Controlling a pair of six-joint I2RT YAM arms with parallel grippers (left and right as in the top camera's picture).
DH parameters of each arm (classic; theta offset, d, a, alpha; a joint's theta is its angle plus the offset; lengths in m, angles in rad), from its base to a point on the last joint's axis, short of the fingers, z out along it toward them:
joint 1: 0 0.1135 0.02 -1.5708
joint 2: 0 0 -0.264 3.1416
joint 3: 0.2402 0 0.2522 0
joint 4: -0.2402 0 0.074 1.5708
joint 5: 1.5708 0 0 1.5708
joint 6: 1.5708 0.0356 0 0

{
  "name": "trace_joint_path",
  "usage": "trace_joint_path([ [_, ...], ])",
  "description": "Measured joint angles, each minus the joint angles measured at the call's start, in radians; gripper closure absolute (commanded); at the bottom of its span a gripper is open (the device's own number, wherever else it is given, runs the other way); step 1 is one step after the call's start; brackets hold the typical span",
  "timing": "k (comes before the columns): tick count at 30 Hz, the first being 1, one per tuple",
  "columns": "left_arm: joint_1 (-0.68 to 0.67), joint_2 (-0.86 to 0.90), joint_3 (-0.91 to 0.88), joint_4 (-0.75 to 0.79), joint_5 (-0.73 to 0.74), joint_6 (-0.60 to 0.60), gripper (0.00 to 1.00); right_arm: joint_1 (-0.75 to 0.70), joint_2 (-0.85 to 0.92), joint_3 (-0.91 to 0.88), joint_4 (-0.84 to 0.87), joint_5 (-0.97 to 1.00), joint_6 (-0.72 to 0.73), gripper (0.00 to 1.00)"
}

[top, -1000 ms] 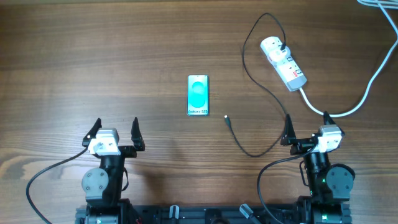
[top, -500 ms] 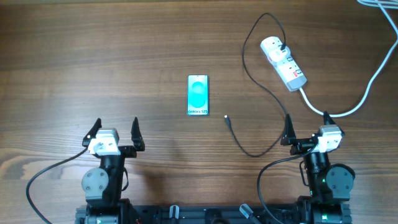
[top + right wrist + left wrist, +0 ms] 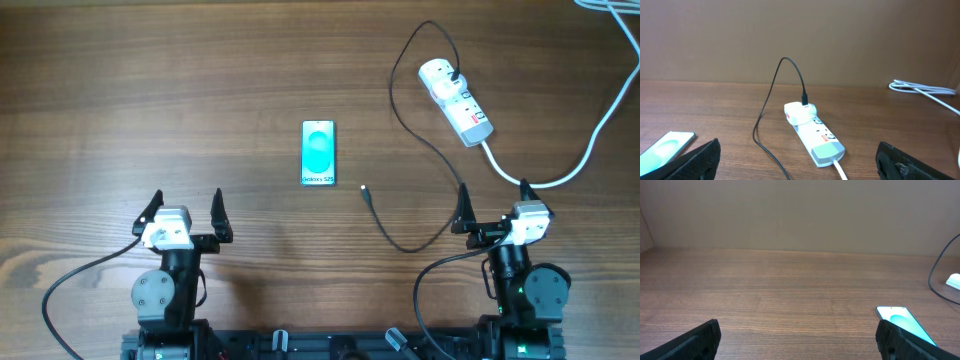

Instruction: Plug charger to phone and switch on socket

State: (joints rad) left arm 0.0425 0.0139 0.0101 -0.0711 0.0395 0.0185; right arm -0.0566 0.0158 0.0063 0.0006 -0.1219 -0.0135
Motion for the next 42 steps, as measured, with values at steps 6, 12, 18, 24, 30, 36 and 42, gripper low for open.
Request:
trace_joint_path([
  [6, 0.0, 0.0, 0.0, 0.0, 0.0, 0.0, 0.0, 0.0, 0.0, 0.0, 0.0, 0.0, 0.0, 0.0],
  [12, 0.0, 0.0, 0.0, 0.0, 0.0, 0.0, 0.0, 0.0, 0.0, 0.0, 0.0, 0.0, 0.0, 0.0],
  [18, 0.0, 0.0, 0.0, 0.0, 0.0, 0.0, 0.0, 0.0, 0.0, 0.0, 0.0, 0.0, 0.0, 0.0],
  [24, 0.0, 0.0, 0.0, 0.003, 0.001, 0.005, 0.0, 0.0, 0.0, 0.0, 0.0, 0.0, 0.0, 0.0],
  [30, 0.0, 0.001, -0.004, 0.097, 0.465, -0.124, 0.0, 0.0, 0.0, 0.0, 0.0, 0.0, 0.0, 0.0],
  [36, 0.0, 0.001, 0.007, 0.769, 0.577, -0.246, 0.0, 0.0, 0.002, 0.0, 0.0, 0.0, 0.0, 0.0],
  [42, 0.0, 0.092, 0.392, 0.462, 0.413, -0.228, 0.0, 0.0, 0.004, 0.0, 0.0, 0.0, 0.0, 0.0],
])
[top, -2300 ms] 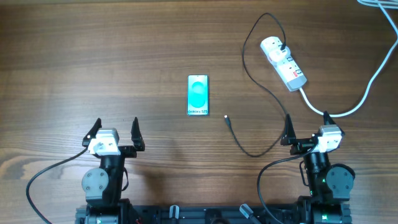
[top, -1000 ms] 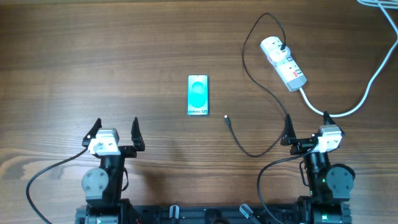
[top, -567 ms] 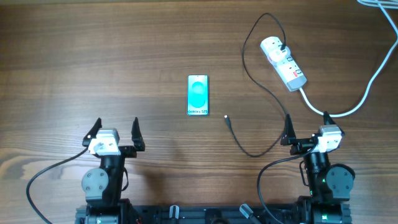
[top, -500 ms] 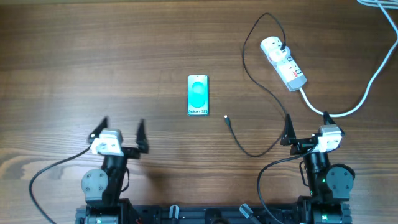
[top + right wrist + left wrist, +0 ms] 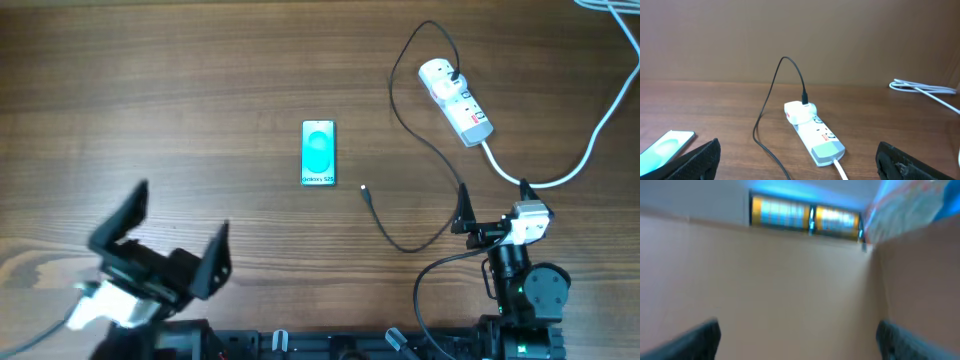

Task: Plug charger to phone and switch on socket
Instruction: 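Swing the left gripper over the blue phone and lower it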

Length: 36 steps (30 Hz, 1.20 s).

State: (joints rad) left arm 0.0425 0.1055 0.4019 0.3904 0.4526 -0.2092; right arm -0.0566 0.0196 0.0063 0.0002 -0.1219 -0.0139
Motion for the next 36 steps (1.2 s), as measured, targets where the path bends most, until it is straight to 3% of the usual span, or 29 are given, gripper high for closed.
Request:
trace_joint_path([
  [2, 0.0, 0.115, 0.199, -0.201, -0.012, 0.016, 0.0, 0.0, 0.002, 0.0, 0.0, 0.0, 0.0, 0.0],
  [5, 0.0, 0.47, 0.729, -0.77, -0.014, 0.017, 0.0, 0.0, 0.002, 0.0, 0.001, 0.0, 0.0, 0.0],
  [6, 0.0, 0.492, 0.755, -0.778, -0.015, 0.016, 0.0, 0.0, 0.003, 0.0, 0.0, 0.0, 0.0, 0.0],
  [8, 0.0, 0.735, 1.063, -1.079, -0.008, 0.013, 0.0, 0.0, 0.003, 0.0, 0.0, 0.0, 0.0, 0.0],
  [12, -0.004, 0.951, 1.242, -1.132, 0.074, -0.029, 0.0, 0.0, 0.003, 0.0, 0.0, 0.0, 0.0, 0.0],
  [15, -0.089, 1.074, 1.303, -1.217, 0.075, -0.04, 0.01, 0.0, 0.003, 0.0, 0.0, 0.0, 0.0, 0.0],
  [20, -0.363, 1.234, 1.407, -1.417, -0.214, -0.038, 0.0, 0.0, 0.003, 0.0, 0.0, 0.0, 0.0, 0.0],
  [23, -0.509, 1.429, 1.537, -1.6, -0.389, -0.054, 0.0, 0.0, 0.003, 0.0, 0.0, 0.0, 0.0, 0.0],
  [27, -0.521, 1.68, 1.58, -1.738, -0.457, -0.093, 0.0, 0.0, 0.003, 0.0, 0.0, 0.0, 0.0, 0.0],
  [32, -0.525, 1.886, 1.58, -1.742, -0.431, -0.122, 0.0, 0.0, 0.003, 0.0, 0.0, 0.0, 0.0, 0.0],
  [36, -0.526, 1.976, 1.58, -1.741, -0.42, -0.245, 0.0, 0.0, 0.003, 0.0, 0.0, 0.0, 0.0, 0.0],
])
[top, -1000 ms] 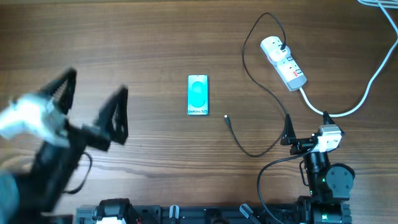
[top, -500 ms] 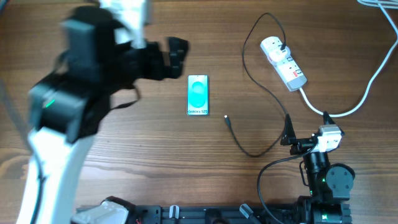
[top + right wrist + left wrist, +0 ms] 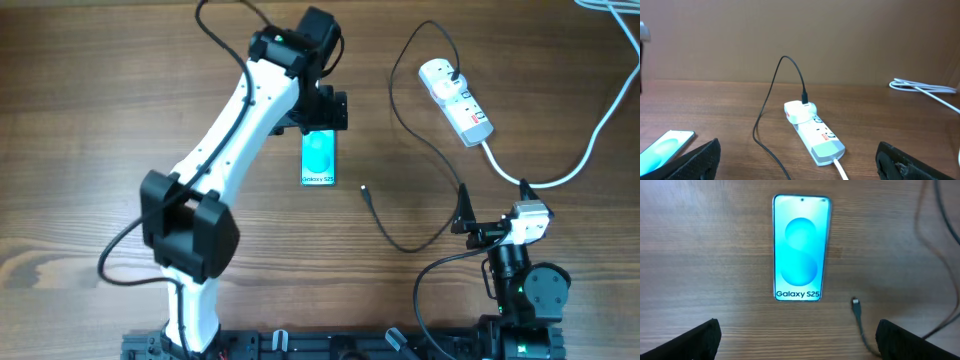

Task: Plug charger to phone and switch on socket
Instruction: 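Swing the left gripper over the blue phone and lower it, then close the left gripper on the phone's long edges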

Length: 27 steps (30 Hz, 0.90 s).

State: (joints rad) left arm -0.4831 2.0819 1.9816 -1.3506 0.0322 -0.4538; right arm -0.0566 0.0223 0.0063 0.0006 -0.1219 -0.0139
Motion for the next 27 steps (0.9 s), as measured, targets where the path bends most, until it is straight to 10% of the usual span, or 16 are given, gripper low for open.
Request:
trace_joint_path([
  [27, -0.014, 0.268, 0.0, 0.12, -0.009, 0.03, 0.0, 0.0, 0.0, 0.0, 0.0, 0.0, 0.0, 0.0],
])
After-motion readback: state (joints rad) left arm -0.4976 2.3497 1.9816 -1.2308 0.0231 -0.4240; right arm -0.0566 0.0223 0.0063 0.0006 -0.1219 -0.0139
